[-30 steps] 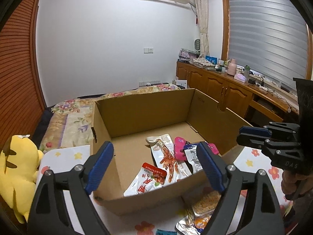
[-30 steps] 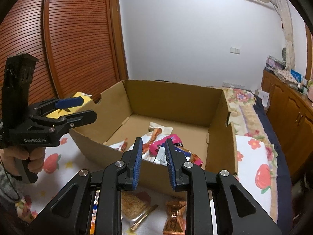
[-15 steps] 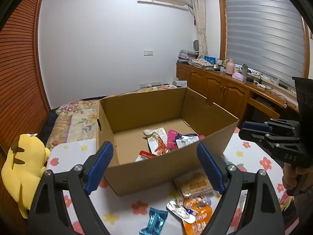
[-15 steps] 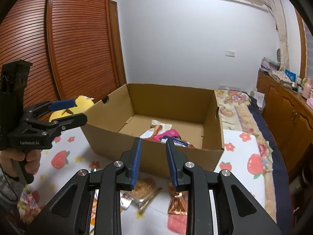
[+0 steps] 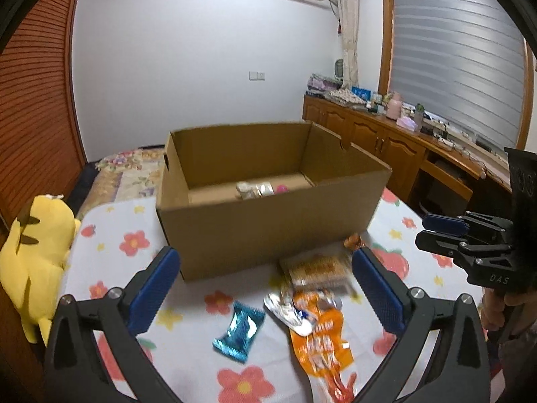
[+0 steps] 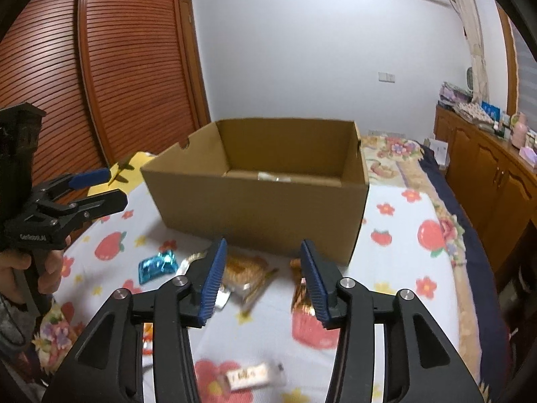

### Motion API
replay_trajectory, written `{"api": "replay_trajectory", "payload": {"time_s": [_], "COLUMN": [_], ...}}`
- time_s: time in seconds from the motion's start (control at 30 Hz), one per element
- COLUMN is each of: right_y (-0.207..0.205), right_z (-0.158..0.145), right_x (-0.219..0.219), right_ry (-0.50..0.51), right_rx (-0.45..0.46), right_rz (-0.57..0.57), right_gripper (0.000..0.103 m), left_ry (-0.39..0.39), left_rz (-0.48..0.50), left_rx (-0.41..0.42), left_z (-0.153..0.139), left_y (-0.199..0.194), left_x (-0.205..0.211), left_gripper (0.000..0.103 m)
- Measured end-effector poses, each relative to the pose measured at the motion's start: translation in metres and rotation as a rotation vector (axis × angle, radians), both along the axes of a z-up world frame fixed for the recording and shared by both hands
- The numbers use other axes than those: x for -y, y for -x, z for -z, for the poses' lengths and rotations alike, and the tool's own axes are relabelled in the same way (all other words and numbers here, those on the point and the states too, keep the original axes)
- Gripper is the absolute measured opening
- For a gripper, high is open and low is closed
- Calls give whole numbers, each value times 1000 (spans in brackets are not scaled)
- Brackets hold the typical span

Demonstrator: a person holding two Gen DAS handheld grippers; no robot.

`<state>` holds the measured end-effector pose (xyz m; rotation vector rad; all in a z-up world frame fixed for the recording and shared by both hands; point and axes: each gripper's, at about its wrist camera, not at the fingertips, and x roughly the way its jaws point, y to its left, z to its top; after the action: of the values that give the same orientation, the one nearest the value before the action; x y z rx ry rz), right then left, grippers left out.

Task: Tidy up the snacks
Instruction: 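Withdraw both tools from the box back toward the snack pile, then move the right tool toward the white cookie bar packet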

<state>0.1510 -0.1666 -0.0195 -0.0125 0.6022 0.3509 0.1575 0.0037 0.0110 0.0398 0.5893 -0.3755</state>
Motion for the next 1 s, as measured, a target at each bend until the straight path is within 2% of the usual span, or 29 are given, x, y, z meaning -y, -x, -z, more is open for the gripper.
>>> {"api": "replay_trajectory", "payload": {"time_s": [0.5,0.7,1.0], "right_y": [39,49,52], "right_z": [75,85,90], "right_x": [1,4,-2], "right_ry": [11,-8,-27], "right_rx": [-181,-221,-242], "right_rz": [-3,-2,-9], "right_gripper": [47,47,50], "left_ry": [19,-25,-14], "left_rz": [61,49,64], "left_rx": [-129,-141,-206], "left_z": [59,71,89], "left_y": [37,44,41], "left_x": [17,27,28], "left_gripper": [101,101,101]}}
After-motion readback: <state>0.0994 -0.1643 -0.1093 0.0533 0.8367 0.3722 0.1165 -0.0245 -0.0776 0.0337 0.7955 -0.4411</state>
